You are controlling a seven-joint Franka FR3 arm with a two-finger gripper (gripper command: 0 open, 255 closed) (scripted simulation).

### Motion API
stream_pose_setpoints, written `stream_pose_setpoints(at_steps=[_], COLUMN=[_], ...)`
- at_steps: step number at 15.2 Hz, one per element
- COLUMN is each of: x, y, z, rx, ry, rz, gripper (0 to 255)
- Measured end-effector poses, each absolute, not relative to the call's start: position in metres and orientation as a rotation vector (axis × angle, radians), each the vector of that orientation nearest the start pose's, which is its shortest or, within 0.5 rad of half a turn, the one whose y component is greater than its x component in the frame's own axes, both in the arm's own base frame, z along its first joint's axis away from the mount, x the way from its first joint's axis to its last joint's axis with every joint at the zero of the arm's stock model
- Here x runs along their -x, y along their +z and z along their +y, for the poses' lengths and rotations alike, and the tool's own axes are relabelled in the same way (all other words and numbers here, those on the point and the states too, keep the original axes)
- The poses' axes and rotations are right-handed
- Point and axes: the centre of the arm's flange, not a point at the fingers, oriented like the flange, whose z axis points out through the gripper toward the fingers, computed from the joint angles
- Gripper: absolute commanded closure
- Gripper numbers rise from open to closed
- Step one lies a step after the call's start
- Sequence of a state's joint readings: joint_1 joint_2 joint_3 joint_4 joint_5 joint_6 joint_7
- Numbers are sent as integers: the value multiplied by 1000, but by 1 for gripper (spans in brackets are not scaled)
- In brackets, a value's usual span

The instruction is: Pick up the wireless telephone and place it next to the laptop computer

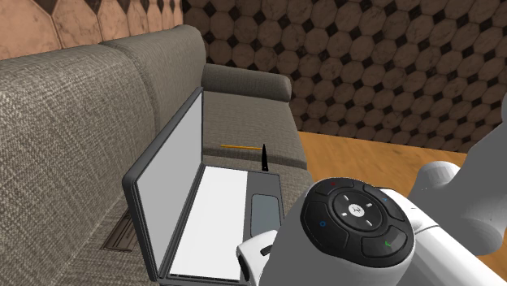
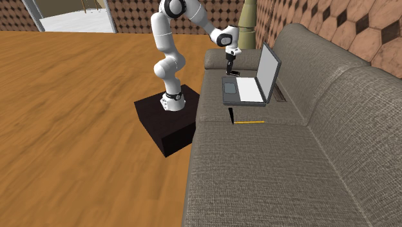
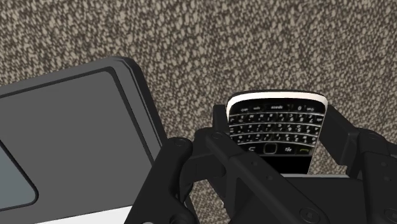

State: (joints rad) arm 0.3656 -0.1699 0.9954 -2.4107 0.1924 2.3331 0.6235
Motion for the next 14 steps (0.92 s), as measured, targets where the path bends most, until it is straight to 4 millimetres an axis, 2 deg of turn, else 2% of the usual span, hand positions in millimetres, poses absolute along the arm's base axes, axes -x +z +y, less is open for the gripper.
stream_pose_setpoints(at_steps=[2, 3, 9, 11, 13, 14], x=[-98, -98, -98, -98, -99, -98], y=[349, 349, 349, 364, 390, 394], z=[470, 470, 470, 470, 471, 470], rx=[2982, 2982, 2982, 2982, 2982, 2982], ry=[-24, -24, -24, -26, -28, -27], rz=[-923, -923, -923, -923, -923, -923], gripper=[255, 0, 0, 0, 0, 0])
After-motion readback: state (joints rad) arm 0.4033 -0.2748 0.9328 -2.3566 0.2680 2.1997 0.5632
